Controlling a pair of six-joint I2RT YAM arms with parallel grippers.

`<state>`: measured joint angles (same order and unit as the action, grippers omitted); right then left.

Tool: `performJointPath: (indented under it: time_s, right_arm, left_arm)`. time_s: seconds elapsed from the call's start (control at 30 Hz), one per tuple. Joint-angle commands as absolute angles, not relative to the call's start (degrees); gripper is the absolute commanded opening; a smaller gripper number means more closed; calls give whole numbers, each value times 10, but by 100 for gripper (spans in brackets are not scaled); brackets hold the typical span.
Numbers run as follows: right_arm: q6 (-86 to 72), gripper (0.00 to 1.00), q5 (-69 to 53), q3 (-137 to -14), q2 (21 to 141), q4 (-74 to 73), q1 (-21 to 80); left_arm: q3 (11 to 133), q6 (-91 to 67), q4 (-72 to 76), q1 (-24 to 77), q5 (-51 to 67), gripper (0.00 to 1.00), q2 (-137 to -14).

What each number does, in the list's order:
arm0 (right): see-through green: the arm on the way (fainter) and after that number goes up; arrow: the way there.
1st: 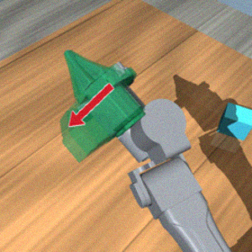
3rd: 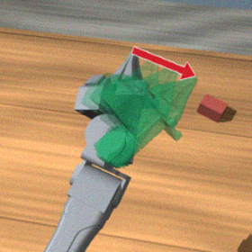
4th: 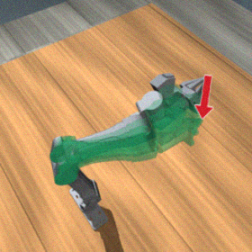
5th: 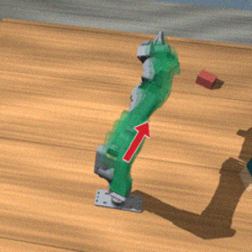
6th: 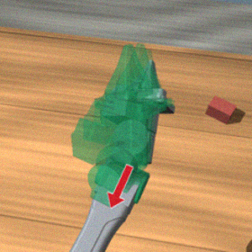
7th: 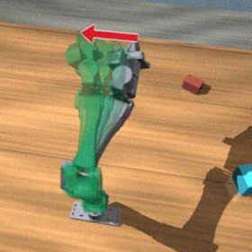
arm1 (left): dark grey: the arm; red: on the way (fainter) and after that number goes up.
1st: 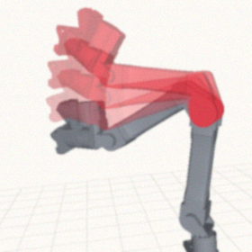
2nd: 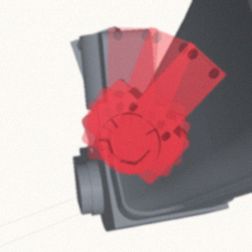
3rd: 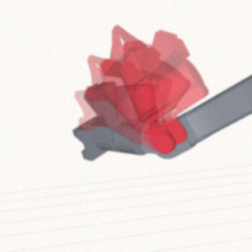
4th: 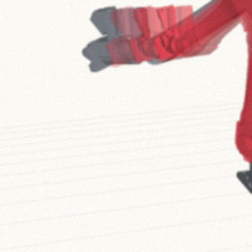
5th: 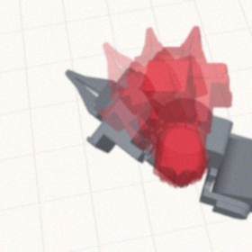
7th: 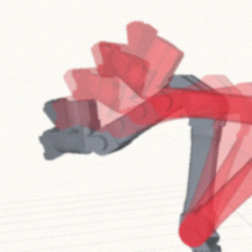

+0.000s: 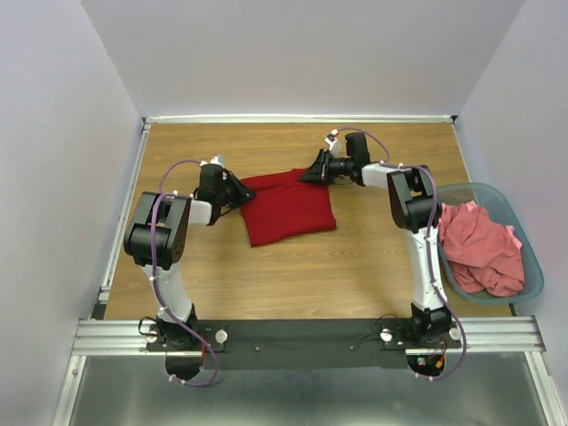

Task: Fold and stack the t-shirts
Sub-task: Fold the tshirt

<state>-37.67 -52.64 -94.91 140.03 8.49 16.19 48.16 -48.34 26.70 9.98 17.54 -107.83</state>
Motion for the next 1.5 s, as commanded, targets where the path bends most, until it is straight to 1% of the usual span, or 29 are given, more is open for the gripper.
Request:
performJointPath:
  time_s: [0.0, 0.07, 0.13, 0.17, 0.2, 0.23, 0.27, 0.3, 0.37, 0.4, 0.43, 0.53, 0.57, 0.6, 0.63, 0.67, 0.7, 0.73, 0.8, 0.83, 0.87, 0.9, 0.93, 1.03, 1.1, 1.17, 1.27, 1.4, 1.47]
  right_arm:
    - [-391, 33, -455, -900, 1422, 119, 124]
    - [-387, 36, -449, -895, 1405, 117, 121]
    - [-386, 38, -446, -887, 1383, 118, 122]
    - [-386, 41, -446, -884, 1357, 117, 122]
    - [-386, 45, -445, -882, 1341, 116, 122]
    - [-383, 50, -440, -877, 1308, 116, 122]
    - [-383, 54, -439, -873, 1289, 116, 122]
    - [-383, 57, -439, -868, 1273, 116, 122]
    - [-394, 61, -452, -855, 1231, 112, 122]
    - [-397, 62, -460, -849, 1218, 112, 123]
    - [-400, 62, -465, -837, 1203, 111, 127]
    - [-394, 61, -484, -775, 1148, 108, 141]
    - [-392, 57, -491, -736, 1137, 108, 146]
    - [-392, 55, -497, -717, 1113, 108, 149]
    - [-393, 52, -502, -700, 1103, 108, 156]
    - [-388, 46, -508, -680, 1093, 108, 159]
    - [-384, 42, -509, -645, 1078, 108, 163]
    - [-381, 38, -508, -625, 1072, 108, 163]
    - [-372, 31, -507, -598, 1071, 110, 163]
    - [-360, 27, -505, -577, 1077, 110, 163]
    - [-360, 27, -505, -570, 1083, 112, 163]
    - [-348, 21, -493, -563, 1091, 112, 164]
    - [-342, 19, -486, -558, 1098, 112, 162]
    - [-351, 13, -482, -541, 1143, 137, 148]
    - [-399, 11, -496, -500, 1171, 219, 133]
    - [-410, 11, -484, -469, 1182, 255, 112]
    - [-391, 11, -481, -456, 1179, 231, 107]
    - [-359, 11, -470, -464, 1118, 157, 111]
    - [-338, 13, -461, -479, 1064, 104, 118]
  left_arm:
    - [500, -485, 236, 87, 187, 13, -1100]
    - [533, -462, 208, 87, 178, 13, -1098]
    - [556, -436, 177, 87, 179, 17, -1096]
    - [567, -425, 167, 87, 180, 19, -1092]
    - [580, -408, 160, 87, 182, 26, -1079]
    - [590, -402, 149, 88, 183, 30, -1071]
    - [590, -396, 142, 88, 182, 36, -1061]
    - [594, -387, 133, 88, 185, 49, -1038]
    - [596, -377, 122, 92, 185, 59, -1011]
    - [593, -373, 115, 101, 182, 67, -984]
    - [591, -360, 102, 107, 178, 70, -969]
    - [566, -359, 90, 142, 184, 70, -921]
    - [546, -362, 90, 151, 185, 70, -912]
    - [535, -366, 90, 159, 188, 62, -899]
    - [525, -371, 91, 176, 191, 58, -894]
    - [504, -374, 94, 184, 190, 52, -892]
    - [494, -375, 99, 193, 186, 40, -892]
    - [484, -377, 103, 199, 180, 33, -895]
    - [460, -380, 114, 207, 178, 26, -916]
    - [454, -381, 125, 208, 174, 17, -925]
    - [451, -380, 127, 208, 171, 14, -936]
    - [452, -377, 127, 207, 168, 12, -956]
    - [451, -374, 128, 208, 163, 8, -967]
    - [454, -381, 128, 204, 153, 6, -1005]
    - [450, -391, 127, 199, 146, 3, -1019]
    - [445, -400, 115, 192, 148, 1, -1034]
    - [427, -401, 107, 191, 156, 0, -1026]
    - [384, -402, 93, 191, 162, 0, -966]
    - [365, -397, 84, 191, 154, 0, -942]
